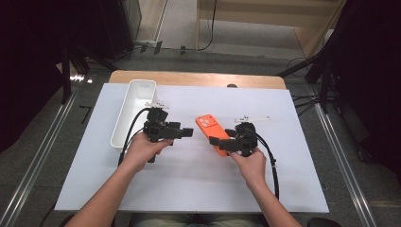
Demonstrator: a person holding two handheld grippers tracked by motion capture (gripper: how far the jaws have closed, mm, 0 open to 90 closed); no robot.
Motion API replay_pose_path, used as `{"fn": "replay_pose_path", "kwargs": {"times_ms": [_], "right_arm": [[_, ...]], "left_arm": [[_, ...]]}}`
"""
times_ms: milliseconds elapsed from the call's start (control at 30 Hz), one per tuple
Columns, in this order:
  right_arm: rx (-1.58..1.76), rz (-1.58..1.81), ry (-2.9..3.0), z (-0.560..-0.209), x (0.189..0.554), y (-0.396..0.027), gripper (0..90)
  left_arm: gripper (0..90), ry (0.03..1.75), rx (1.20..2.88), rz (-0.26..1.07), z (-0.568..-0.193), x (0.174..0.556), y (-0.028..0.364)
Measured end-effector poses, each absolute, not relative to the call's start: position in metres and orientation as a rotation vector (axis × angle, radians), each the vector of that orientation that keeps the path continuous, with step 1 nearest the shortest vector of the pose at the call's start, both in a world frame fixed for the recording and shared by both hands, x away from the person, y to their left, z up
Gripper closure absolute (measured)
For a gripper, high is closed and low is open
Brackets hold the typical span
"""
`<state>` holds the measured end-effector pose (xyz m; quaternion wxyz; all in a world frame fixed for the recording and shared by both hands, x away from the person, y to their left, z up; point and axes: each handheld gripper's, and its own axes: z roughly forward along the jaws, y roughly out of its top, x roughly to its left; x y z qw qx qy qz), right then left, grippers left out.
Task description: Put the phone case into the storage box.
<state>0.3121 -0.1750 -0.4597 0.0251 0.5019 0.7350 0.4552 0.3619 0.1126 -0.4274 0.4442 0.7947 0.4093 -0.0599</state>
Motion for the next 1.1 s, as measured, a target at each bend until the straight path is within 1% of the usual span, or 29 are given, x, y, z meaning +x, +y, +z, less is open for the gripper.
{"fn": "replay_pose_path", "kwargs": {"times_ms": [233,633,1100], "right_arm": [[1.580,1.405,2.248,-0.466,0.310,-0.169,14.6],[1.606,1.405,2.197,-0.473,0.305,-0.154,14.6],[1.619,1.456,2.106,-0.482,0.299,-0.135,14.6]], "left_arm": [[24.5,1.058,1.941,-0.173,-0.430,0.367,0.112],[24.6,1.107,1.920,-0.146,-0.430,0.373,0.112],[24.6,1.122,1.912,-0.160,-0.431,0.378,0.107]]}}
